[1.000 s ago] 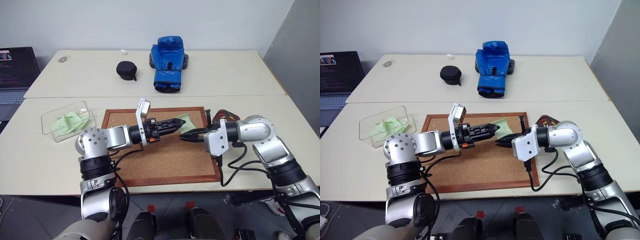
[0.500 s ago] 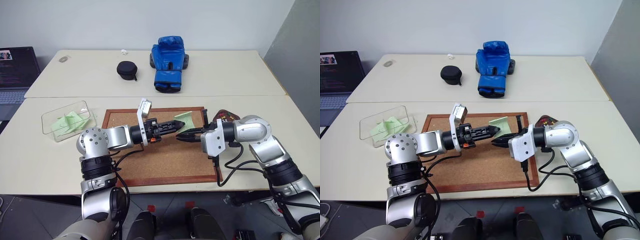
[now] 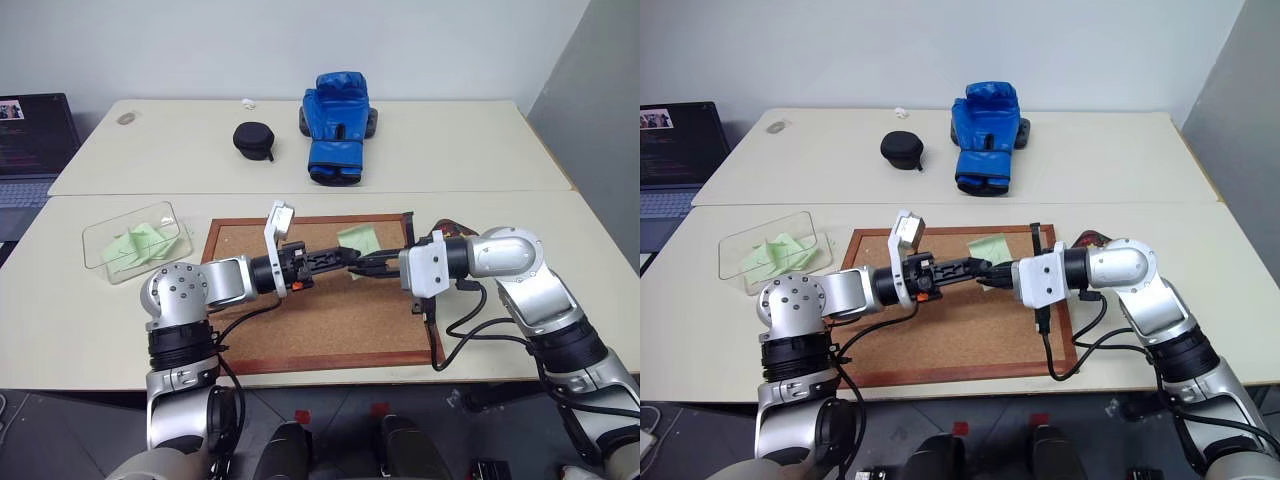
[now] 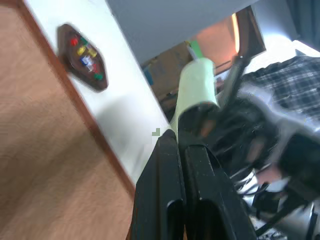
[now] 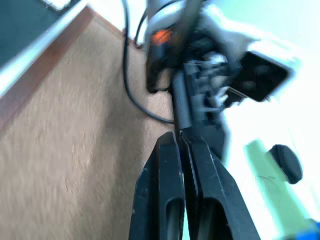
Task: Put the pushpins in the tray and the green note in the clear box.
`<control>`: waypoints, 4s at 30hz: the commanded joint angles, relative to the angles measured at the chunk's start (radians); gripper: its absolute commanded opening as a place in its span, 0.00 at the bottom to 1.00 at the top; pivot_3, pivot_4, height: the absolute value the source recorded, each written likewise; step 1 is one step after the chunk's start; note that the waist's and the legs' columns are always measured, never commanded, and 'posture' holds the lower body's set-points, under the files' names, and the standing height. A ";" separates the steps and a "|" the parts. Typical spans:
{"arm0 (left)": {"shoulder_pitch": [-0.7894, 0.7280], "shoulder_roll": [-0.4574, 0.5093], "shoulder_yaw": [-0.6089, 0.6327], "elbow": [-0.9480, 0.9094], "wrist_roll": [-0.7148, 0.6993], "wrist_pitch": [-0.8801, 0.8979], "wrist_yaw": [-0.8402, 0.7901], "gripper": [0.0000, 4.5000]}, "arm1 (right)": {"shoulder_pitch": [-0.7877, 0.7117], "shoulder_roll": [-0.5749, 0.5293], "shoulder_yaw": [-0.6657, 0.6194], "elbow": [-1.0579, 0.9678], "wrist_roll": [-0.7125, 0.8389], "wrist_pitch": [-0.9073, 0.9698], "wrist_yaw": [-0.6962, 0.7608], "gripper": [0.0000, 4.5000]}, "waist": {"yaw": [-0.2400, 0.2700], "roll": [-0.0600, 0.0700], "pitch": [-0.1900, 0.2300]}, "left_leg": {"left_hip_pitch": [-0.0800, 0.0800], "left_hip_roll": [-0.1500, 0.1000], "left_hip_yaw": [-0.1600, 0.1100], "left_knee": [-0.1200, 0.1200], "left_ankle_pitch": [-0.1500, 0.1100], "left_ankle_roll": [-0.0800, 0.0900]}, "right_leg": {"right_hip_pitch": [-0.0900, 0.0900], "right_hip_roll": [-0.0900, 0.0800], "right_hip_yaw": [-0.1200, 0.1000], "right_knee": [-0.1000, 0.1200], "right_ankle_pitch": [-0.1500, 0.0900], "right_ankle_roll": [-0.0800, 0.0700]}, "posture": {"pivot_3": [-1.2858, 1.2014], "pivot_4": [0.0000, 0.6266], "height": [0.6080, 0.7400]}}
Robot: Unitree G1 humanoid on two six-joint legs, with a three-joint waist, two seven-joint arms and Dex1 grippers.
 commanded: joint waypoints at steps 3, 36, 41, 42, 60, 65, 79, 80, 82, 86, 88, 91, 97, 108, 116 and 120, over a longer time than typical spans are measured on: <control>-0.002 0.023 -0.037 -0.002 -0.014 -0.048 -0.043 0.00 | 0.039 -0.025 -0.075 -0.159 0.141 0.271 -0.038 0.00 | 0.001 0.000 0.000 | 0.000 -0.001 0.000 0.000 0.000 0.000 | 0.000 0.000 0.000 -0.001 0.000 0.000 | 0.52 0.24 1.00; -0.025 0.140 -0.571 -0.151 0.591 -0.925 -0.240 0.00 | 0.047 0.134 -0.457 0.438 0.132 0.634 -0.662 0.18 | -0.003 0.000 0.000 | -0.001 -0.001 0.014 -0.001 -0.004 0.007 | -0.002 0.002 0.005 -0.001 0.000 0.000 | 0.52 0.24 1.00; -0.022 0.152 -0.560 -0.158 0.582 -0.912 -0.235 0.00 | 0.043 0.133 -0.449 0.455 0.117 0.608 -0.662 0.41 | -0.005 0.001 0.000 | -0.001 -0.001 0.014 -0.001 -0.004 0.007 | -0.002 0.002 0.005 0.000 0.000 0.000 | 0.52 0.24 1.00; -0.020 0.153 -0.560 -0.160 0.581 -0.911 -0.234 0.00 | 0.042 0.135 -0.451 0.455 0.118 0.606 -0.662 0.48 | -0.005 0.000 0.000 | -0.001 -0.001 0.014 -0.001 -0.004 0.007 | -0.002 0.002 0.005 0.000 0.000 0.000 | 0.52 0.24 1.00; -0.042 0.157 -0.526 -0.131 0.578 -0.901 -0.230 0.00 | 0.066 0.122 -0.451 0.373 0.134 0.573 -0.620 0.57 | -0.005 0.001 0.000 | -0.001 -0.001 0.014 -0.001 -0.004 0.007 | -0.002 0.002 0.005 0.000 0.000 0.000 | 0.52 0.24 1.00; -0.029 0.204 -0.435 -0.146 0.575 -0.875 -0.186 0.00 | 0.164 0.021 -0.407 0.082 0.232 0.607 -0.394 0.57 | -0.004 0.001 0.000 | -0.002 0.000 0.012 -0.001 -0.004 0.007 | -0.002 0.002 0.004 0.000 0.000 0.000 | 0.52 0.24 1.00; 0.171 0.343 0.051 -0.293 0.654 -0.742 0.248 0.00 | 0.056 0.053 -0.334 -0.383 0.608 0.897 -0.372 0.91 | -0.010 0.001 0.001 | -0.001 0.001 0.002 -0.001 -0.004 0.007 | -0.001 0.003 0.001 -0.001 0.000 0.000 | 0.52 0.24 1.00; 0.182 0.340 0.070 -0.284 0.669 -0.749 0.281 0.00 | 0.048 0.058 -0.323 -0.383 0.610 0.895 -0.369 0.96 | -0.006 0.001 0.001 | -0.001 0.001 0.002 -0.001 -0.004 0.007 | -0.001 0.002 0.001 -0.001 0.000 0.000 | 0.52 0.24 1.00; 0.205 0.341 0.111 -0.242 0.730 -0.780 0.376 0.00 | 0.035 0.067 -0.302 -0.382 0.622 0.892 -0.353 0.99 | 0.000 0.001 0.001 | -0.001 0.000 0.002 -0.001 -0.004 0.007 | -0.001 0.002 0.001 -0.001 0.000 0.000 | 0.52 0.24 1.00; 0.209 0.314 0.199 -0.120 0.753 -0.819 0.487 0.00 | 0.023 0.088 -0.251 -0.353 0.591 0.861 -0.335 0.99 | 0.003 0.001 0.000 | -0.002 0.000 0.001 -0.001 -0.004 0.007 | -0.001 0.001 0.000 -0.001 0.000 0.000 | 0.52 0.24 1.00; 0.199 0.305 0.205 -0.061 0.739 -0.852 0.481 0.00 | 0.022 0.098 -0.233 -0.332 0.571 0.842 -0.334 0.99 | 0.003 0.001 0.000 | -0.002 0.000 0.001 -0.001 -0.004 0.007 | -0.001 0.001 0.000 -0.001 0.000 0.000 | 0.52 0.24 1.00; 0.166 0.309 0.196 0.035 0.728 -0.900 0.461 0.00 | 0.024 0.107 -0.222 -0.316 0.563 0.827 -0.334 0.99 | 0.003 0.000 0.000 | -0.002 0.000 0.001 -0.001 -0.004 0.007 | -0.001 0.001 -0.001 -0.001 0.000 0.000 | 0.52 0.24 1.00; 0.131 0.320 0.193 0.144 0.730 -0.963 0.458 0.11 | 0.037 0.116 -0.227 -0.324 0.554 0.821 -0.354 1.00 | 0.000 0.000 0.000 | -0.002 0.000 0.001 -0.001 -0.004 0.007 | -0.002 0.001 -0.001 -0.001 0.000 0.000 | 0.52 0.24 1.00; 0.144 0.302 0.179 0.103 0.719 -0.954 0.472 0.59 | 0.072 0.095 -0.250 -0.350 0.547 0.828 -0.398 1.00 | -0.002 0.000 0.000 | -0.002 0.000 0.001 -0.001 -0.004 0.007 | -0.002 0.000 -0.001 -0.001 0.000 0.000 | 0.52 0.24 1.00; 0.259 0.296 0.123 -0.189 0.678 -0.880 0.425 0.91 | 0.202 0.075 -0.296 -0.393 0.438 0.808 -0.557 1.00 | 0.000 0.000 0.000 | -0.003 0.000 0.000 -0.001 -0.004 0.007 | -0.002 -0.001 -0.001 -0.001 0.000 0.000 | 0.52 0.24 1.00; 0.409 0.233 0.091 -0.474 0.598 -0.823 0.404 0.98 | 0.350 0.104 -0.301 -0.455 0.254 0.759 -0.758 1.00 | 0.001 -0.001 0.000 | -0.004 0.001 0.001 -0.001 -0.004 0.006 | -0.002 -0.003 0.002 -0.002 0.000 0.000 | 0.52 0.24 1.00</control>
